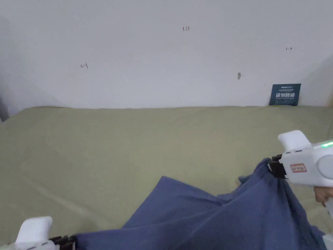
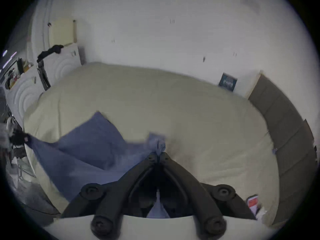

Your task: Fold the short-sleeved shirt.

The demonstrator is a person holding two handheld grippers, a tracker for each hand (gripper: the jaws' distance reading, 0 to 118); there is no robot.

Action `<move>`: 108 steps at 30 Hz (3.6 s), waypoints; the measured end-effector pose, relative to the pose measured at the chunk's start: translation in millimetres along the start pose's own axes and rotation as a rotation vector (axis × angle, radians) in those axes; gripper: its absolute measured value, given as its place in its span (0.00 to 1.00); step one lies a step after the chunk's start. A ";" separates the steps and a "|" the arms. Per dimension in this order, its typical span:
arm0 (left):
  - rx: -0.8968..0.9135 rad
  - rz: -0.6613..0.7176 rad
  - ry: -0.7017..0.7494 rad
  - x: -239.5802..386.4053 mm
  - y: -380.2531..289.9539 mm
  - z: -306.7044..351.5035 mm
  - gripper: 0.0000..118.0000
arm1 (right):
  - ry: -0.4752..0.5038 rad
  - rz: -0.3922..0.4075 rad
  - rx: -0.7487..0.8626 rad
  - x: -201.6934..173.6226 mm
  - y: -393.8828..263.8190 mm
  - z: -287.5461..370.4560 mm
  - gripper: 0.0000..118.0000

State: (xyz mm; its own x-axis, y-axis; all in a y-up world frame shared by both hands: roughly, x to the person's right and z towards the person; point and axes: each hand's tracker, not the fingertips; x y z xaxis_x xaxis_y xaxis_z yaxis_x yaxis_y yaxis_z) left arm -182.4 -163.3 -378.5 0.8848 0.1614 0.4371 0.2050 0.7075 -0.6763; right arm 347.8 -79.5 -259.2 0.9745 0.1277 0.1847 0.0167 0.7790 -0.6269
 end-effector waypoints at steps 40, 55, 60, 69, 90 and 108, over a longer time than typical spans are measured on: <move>0.412 -0.078 0.221 93.9 379.3 106.5 0.01 | -0.235 -0.162 0.441 93.5 243.5 131.1 0.02; 0.450 -0.068 0.259 99.5 447.7 8.8 0.01 | -0.295 -0.155 0.465 124.0 319.8 37.6 0.02; 0.389 -0.084 0.287 96.7 433.3 -49.0 0.01 | -0.302 -0.135 0.400 121.4 298.6 -13.0 0.02; 0.220 -0.123 0.288 72.3 349.1 -148.1 0.01 | -0.251 -0.144 0.224 102.4 188.9 -98.5 0.02; -0.010 -0.103 0.089 15.5 40.7 -70.2 0.01 | -0.088 -0.245 0.026 16.3 -142.0 35.1 0.02; -0.076 -0.023 0.057 -7.5 -74.6 -4.5 0.04 | -0.045 -0.315 -0.047 -20.6 -253.3 99.0 0.11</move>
State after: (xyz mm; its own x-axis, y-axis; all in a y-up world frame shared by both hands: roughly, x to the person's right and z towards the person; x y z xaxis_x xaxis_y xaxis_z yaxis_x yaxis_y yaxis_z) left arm -202.4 -220.4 -334.1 0.9015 0.1046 0.4201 0.2550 0.6559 -0.7105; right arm 301.4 -218.6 -29.3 0.9089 -0.0874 0.4078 0.3274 0.7552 -0.5679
